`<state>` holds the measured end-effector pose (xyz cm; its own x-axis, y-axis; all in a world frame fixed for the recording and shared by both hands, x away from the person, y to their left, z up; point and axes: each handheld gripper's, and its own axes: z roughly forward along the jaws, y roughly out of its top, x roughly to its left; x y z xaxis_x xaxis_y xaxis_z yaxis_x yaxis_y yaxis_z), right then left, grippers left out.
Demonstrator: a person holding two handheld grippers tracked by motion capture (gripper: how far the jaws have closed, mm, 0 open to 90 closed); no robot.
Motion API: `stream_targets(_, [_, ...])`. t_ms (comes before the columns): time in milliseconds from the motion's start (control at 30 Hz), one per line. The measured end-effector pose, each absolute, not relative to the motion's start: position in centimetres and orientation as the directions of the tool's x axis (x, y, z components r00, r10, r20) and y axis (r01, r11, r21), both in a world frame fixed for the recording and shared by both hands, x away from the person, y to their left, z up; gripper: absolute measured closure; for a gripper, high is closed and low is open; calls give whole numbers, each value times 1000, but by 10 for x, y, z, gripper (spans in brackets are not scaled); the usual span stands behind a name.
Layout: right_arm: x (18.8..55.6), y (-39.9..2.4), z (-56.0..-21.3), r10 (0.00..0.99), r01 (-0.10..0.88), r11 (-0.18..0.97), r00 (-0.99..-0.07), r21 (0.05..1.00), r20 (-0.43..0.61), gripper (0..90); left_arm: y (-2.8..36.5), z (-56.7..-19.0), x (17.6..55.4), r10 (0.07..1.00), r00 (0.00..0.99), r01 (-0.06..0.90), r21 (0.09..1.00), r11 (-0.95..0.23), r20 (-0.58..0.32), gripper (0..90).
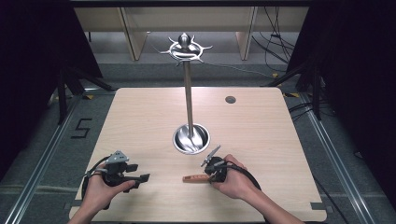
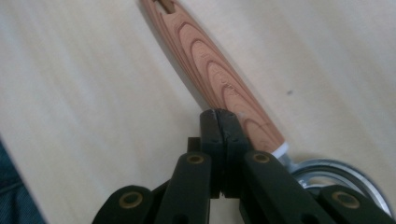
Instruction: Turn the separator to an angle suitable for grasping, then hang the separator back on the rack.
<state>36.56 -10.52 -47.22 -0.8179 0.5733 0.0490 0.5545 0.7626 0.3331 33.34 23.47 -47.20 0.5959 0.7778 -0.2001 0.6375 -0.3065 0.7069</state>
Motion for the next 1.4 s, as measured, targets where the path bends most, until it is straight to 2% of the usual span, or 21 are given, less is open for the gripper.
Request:
stream_targets(333, [389, -111, -472, 686, 660, 662, -724, 355, 68, 900, 234, -473, 334, 771, 601, 639, 705, -306, -211, 313])
stream_targets(533, [397, -116, -471, 715, 687, 625, -694, 370, 81, 900, 233, -474, 335, 772, 599, 639, 709, -299, -213, 314])
stream_targets(667, [397, -121, -465, 698, 657, 627, -712, 419, 72, 900, 232, -474, 336, 765, 606, 638, 707, -304, -218, 314])
stream_targets(867, [396, -127, -448, 667, 608, 646, -744, 462, 47, 766, 233, -475, 336, 766, 604, 643, 702, -307, -218, 313])
stream_targets(1033, [402, -133, -437, 630, 562, 692, -777, 454, 1, 662, 234, -474, 335, 768, 603, 639, 706, -304, -215, 314])
stream_targets(1200, [410, -138, -433, 619, 557, 720, -786, 413, -18, 618, 232, -474, 338, 767, 603, 642, 704, -304, -219, 314])
stream_targets(1267, [414, -140, -433, 578, 513, 760, -815, 399, -53, 607, 230, -474, 337, 768, 603, 640, 705, -307, -213, 314])
stream_targets(1400, [416, -140, -436, 556, 511, 779, -831, 363, -22, 571, 232, -475, 336, 767, 606, 640, 701, -314, -210, 313])
